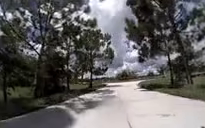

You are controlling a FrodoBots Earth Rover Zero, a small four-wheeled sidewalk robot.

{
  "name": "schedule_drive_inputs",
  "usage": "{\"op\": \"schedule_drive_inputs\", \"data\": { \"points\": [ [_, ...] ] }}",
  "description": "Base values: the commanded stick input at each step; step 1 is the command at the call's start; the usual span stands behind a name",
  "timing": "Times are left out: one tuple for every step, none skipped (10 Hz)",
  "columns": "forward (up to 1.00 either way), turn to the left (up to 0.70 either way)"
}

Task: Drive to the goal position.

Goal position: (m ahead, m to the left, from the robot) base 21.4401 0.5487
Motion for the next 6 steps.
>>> {"op": "schedule_drive_inputs", "data": {
  "points": [
    [0.70,0.00],
    [0.70,0.00],
    [0.70,0.00],
    [0.70,0.00],
    [0.70,0.00],
    [0.70,0.00]
  ]
}}
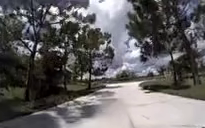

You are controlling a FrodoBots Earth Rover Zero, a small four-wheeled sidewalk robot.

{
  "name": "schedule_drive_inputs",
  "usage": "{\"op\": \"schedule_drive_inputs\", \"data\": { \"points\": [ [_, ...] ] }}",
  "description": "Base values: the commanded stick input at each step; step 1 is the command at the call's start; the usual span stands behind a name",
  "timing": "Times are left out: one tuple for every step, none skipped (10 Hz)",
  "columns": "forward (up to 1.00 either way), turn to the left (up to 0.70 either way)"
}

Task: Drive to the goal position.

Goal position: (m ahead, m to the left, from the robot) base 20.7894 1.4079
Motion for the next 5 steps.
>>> {"op": "schedule_drive_inputs", "data": {
  "points": [
    [0.70,0.00],
    [0.70,0.00],
    [0.70,-0.05],
    [0.70,-0.35],
    [0.70,-0.35]
  ]
}}
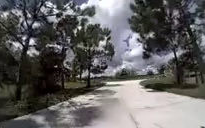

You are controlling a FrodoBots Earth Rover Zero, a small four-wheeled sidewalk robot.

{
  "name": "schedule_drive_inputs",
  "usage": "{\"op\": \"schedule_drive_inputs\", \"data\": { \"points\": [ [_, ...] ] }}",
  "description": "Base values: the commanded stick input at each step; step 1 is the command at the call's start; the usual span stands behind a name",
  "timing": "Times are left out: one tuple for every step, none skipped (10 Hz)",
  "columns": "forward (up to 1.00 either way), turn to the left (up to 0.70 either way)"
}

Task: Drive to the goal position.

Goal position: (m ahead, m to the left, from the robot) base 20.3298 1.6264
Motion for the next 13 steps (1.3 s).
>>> {"op": "schedule_drive_inputs", "data": {
  "points": [
    [0.70,-0.21],
    [0.70,0.00],
    [0.70,0.00],
    [0.70,0.00],
    [0.70,0.00],
    [0.70,0.00],
    [0.70,0.00],
    [0.70,0.00],
    [0.70,0.00],
    [0.70,0.00],
    [0.70,0.00],
    [0.70,0.00],
    [0.70,0.00]
  ]
}}
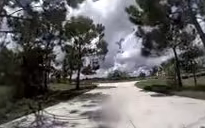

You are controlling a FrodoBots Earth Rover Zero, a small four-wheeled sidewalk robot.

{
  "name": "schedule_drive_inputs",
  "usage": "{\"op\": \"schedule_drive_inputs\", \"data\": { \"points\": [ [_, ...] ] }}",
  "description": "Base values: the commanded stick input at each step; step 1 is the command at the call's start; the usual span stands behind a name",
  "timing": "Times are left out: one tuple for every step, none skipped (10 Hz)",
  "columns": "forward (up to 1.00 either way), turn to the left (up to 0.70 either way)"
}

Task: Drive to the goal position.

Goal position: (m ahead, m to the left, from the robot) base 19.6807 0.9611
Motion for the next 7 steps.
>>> {"op": "schedule_drive_inputs", "data": {
  "points": [
    [0.70,0.00],
    [0.70,0.00],
    [0.70,0.00],
    [0.70,0.00],
    [0.70,0.00],
    [0.70,0.00],
    [0.70,0.00]
  ]
}}
